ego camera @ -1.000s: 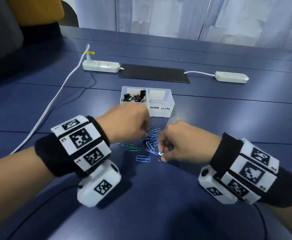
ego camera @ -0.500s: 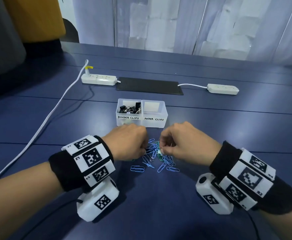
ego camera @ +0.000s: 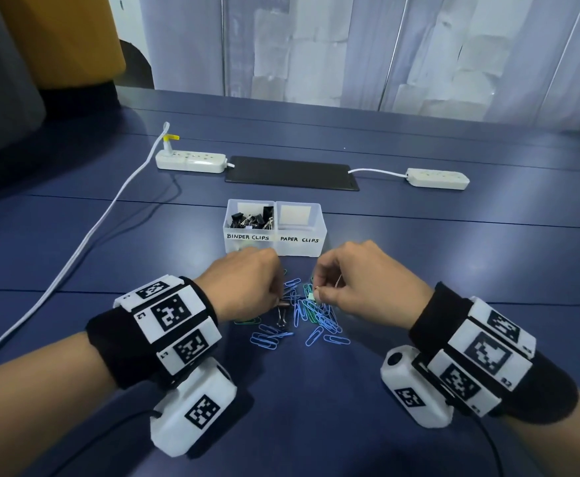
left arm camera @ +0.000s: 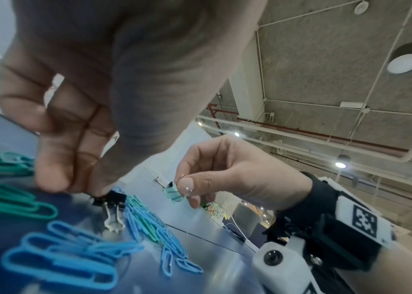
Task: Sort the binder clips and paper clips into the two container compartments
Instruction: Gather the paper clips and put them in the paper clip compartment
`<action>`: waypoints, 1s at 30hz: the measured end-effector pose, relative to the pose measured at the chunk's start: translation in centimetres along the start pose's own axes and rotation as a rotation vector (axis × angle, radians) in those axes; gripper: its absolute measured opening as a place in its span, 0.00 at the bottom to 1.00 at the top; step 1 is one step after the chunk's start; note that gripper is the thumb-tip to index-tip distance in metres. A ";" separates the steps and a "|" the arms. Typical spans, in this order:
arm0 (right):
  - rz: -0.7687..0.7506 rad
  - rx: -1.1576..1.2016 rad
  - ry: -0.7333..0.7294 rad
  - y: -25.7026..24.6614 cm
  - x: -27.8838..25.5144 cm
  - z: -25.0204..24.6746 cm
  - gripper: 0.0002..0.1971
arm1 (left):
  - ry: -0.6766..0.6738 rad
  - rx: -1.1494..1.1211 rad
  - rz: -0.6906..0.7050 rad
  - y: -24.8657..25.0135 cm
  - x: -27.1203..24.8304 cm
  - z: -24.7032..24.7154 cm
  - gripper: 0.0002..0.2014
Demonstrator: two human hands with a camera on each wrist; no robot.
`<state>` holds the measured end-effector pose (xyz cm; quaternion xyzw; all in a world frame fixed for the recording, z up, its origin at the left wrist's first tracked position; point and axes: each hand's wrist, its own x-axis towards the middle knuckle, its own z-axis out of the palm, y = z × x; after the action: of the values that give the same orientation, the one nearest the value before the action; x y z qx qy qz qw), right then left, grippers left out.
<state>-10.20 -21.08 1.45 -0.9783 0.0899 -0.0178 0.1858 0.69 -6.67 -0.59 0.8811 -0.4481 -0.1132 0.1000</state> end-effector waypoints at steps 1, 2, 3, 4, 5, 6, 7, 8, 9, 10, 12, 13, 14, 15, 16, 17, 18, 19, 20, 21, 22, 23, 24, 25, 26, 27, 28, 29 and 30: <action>0.000 0.005 -0.002 0.0 0.0 0.0 0.03 | 0.019 -0.008 -0.007 0.0 0.0 -0.1 0.07; 0.000 0.007 -0.002 0.1 0.0 -0.1 0.04 | 0.031 -0.016 -0.009 0.0 0.0 -0.3 0.07; 0.002 0.008 -0.006 0.1 0.0 -0.1 0.04 | 0.038 -0.027 -0.011 0.0 0.0 -0.5 0.07; 0.004 0.010 -0.009 0.1 0.0 -0.2 0.04 | 0.045 -0.038 -0.013 0.0 0.0 -0.7 0.06; 0.005 0.013 -0.014 0.1 0.1 -0.2 0.04 | 0.056 -0.051 -0.015 0.0 -0.1 -0.8 0.05; 0.007 0.019 -0.016 0.2 0.0 -0.2 0.04 | 0.070 -0.067 -0.015 0.1 -0.2 -1.0 0.04; 0.010 0.025 -0.016 0.2 0.0 -0.2 0.04 | 0.078 -0.083 -0.017 0.1 -0.2 -1.0 0.03; 0.011 0.034 -0.016 0.2 0.0 -0.2 0.04 | 0.078 -0.103 -0.022 0.2 -0.3 -1.1 0.02; 0.012 0.049 -0.020 0.2 0.0 -0.2 0.04 | 0.070 -0.125 -0.029 0.2 -0.4 -1.2 0.02; 0.015 0.068 -0.025 0.1 0.0 -0.1 0.04 | 0.065 -0.151 -0.034 0.1 -0.3 -1.2 0.03; 0.022 0.106 -0.023 -0.1 0.1 -0.1 0.04 | 0.051 -0.221 -0.039 -0.3 -0.3 -1.3 0.05; 0.022 0.122 -0.014 -0.2 0.2 0.0 0.04 | 0.028 -0.281 -0.043 -0.3 -0.3 -1.3 0.07; 0.016 0.139 -0.006 -0.4 0.2 0.0 0.04 | 0.000 -0.381 -0.053 -0.3 -0.4 -1.3 0.07; 0.005 0.160 -0.004 -0.6 0.3 0.1 0.04 | -0.035 -0.523 -0.073 -0.3 -0.4 -1.3 0.08; -0.009 0.185 -0.008 -0.8 0.4 0.1 0.04 | -0.066 -0.681 -0.102 -0.1 -0.6 -1.2 0.09; -0.024 0.208 -0.012 -1.0 0.4 0.2 0.04 | -0.093 -0.832 -0.145 -0.1 -0.7 -1.1 0.09; -0.037 0.226 -0.010 -1.2 0.5 0.3 0.04 | -0.113 -0.966 -0.198 0.0 -0.8 -1.0 0.09; -0.045 0.241 -0.002 -1.3 0.6 0.3 0.04 | -0.126 -1.078 -0.248 -0.1 -0.9 -1.0 0.09; -0.047 0.258 0.008 -1.4 0.7 0.3 0.04 | -0.136 -1.176 -0.287 -0.1 -0.9 -1.0 0.08; -0.047 0.279 0.016 -1.4 0.7 0.3 0.04 | -0.145 -1.254 -0.313 -0.2 -0.9 -0.9 0.08; -0.046 0.301 0.025 -1.5 0.8 0.3 0.04 | -0.155 -1.308 -0.327 -0.3 -1.0 -0.9 0.08; -0.045 0.320 0.038 -1.5 0.8 0.3 0.04 | -0.165 -1.344 -0.335 -0.4 -0.9 -0.9 0.08; -0.048 0.328 0.057 -1.5 0.9 0.4 0.04 | -0.172 -1.378 -0.340 -0.4 -0.9 -0.9 0.09; -0.055 0.319 0.084 -1.5 0.9 0.4 0.03 | -0.175 -1.420 -0.348 -0.5 -0.8 -0.9 0.08; -0.062 0.301 0.112 -1.5 1.0 0.4 0.03 | -0.176 -1.473 -0.359 -0.5 -0.8 -1.0 0.07; -0.065 0.286 0.137 -1.5 1.1 0.4 0.02 | -0.174 -1.526 -0.367 -0.6 -0.8 -1.0 0.06; -0.064 0.287 0.157 -1.5 1.1 0.5 0.02 | -0.168 -1.569 -0.369 -0.7 -0.8 -1.1 0.04; -0.064 0.300 0.174 -1.5 1.2 0.5 0.02 | -0.160 -1.606 -0.365 -0.8 -0.9 -1.1 0.03; -0.066 0.315 0.188 -1.5 1.1 0.5 0.02 | -0.153 -1.641 -0.361 -0.9 -0.9 -1.1 0.04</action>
<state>-8.80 -19.72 1.54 -0.9335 0.0709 -0.1292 0.3268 1.17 -5.32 0.29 0.5770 -0.0817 -0.4766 0.6582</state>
